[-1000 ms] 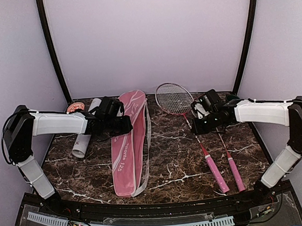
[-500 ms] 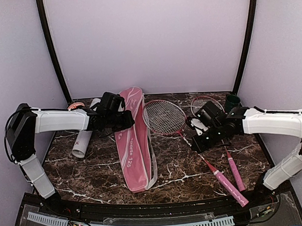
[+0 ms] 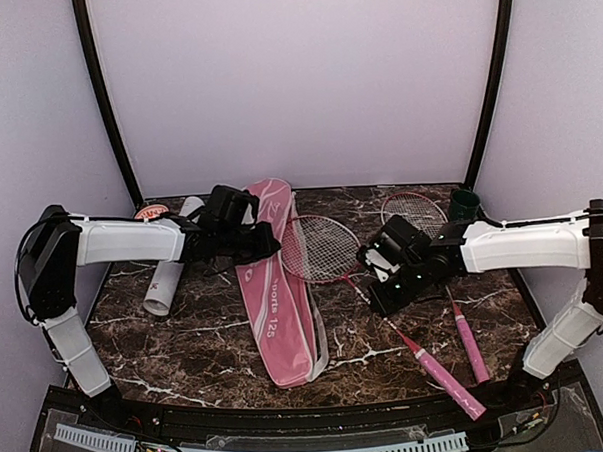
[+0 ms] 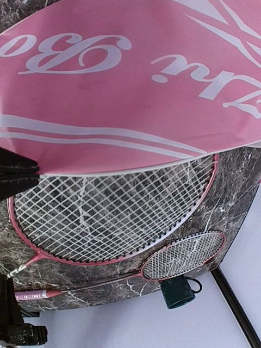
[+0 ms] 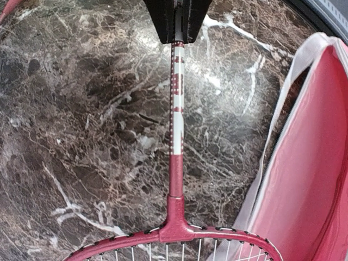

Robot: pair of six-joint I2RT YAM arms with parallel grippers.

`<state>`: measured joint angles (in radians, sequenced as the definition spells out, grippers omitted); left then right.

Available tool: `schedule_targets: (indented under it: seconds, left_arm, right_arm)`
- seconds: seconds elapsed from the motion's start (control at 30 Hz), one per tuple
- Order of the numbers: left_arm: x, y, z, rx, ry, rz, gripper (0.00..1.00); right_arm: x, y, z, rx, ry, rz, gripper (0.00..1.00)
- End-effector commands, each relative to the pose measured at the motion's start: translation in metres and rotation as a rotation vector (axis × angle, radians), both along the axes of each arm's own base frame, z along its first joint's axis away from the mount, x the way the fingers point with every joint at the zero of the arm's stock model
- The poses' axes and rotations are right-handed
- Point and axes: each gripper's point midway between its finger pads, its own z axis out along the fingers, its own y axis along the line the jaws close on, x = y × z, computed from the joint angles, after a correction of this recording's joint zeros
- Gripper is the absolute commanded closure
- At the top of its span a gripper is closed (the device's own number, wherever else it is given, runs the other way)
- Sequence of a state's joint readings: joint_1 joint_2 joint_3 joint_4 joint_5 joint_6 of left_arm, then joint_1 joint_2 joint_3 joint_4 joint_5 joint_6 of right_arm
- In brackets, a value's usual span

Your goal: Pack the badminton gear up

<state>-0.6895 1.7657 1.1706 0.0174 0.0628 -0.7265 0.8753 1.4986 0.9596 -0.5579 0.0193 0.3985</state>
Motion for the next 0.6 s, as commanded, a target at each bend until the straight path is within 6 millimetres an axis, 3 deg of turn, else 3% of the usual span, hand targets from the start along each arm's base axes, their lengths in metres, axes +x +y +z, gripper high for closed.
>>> schedule_targets:
  seconds: [0.0,0.1,0.23,0.3,0.57]
  left_arm:
    - [-0.002,-0.025,0.023,-0.081,-0.036,-0.049,1.0]
    - [-0.005,-0.031,0.022,-0.107,-0.017,-0.065,1.0]
    - [-0.009,-0.039,0.022,-0.14,0.001,-0.094,1.0]
    - [-0.012,-0.044,0.021,-0.159,0.011,-0.117,1.0]
    - [-0.03,-0.065,0.011,-0.193,0.057,-0.237,1.0]
  right_arm:
    - [0.021,0.034,0.017,0.076,-0.059,0.001,1.0]
    - [0.027,0.049,0.028,0.101,-0.084,0.011,1.0]
    - [0.035,0.061,0.02,0.095,-0.072,0.002,1.0]
    - [0.043,0.075,0.028,0.128,-0.082,0.005,1.0]
    - [0.05,0.107,0.023,0.204,-0.056,0.041,1.0]
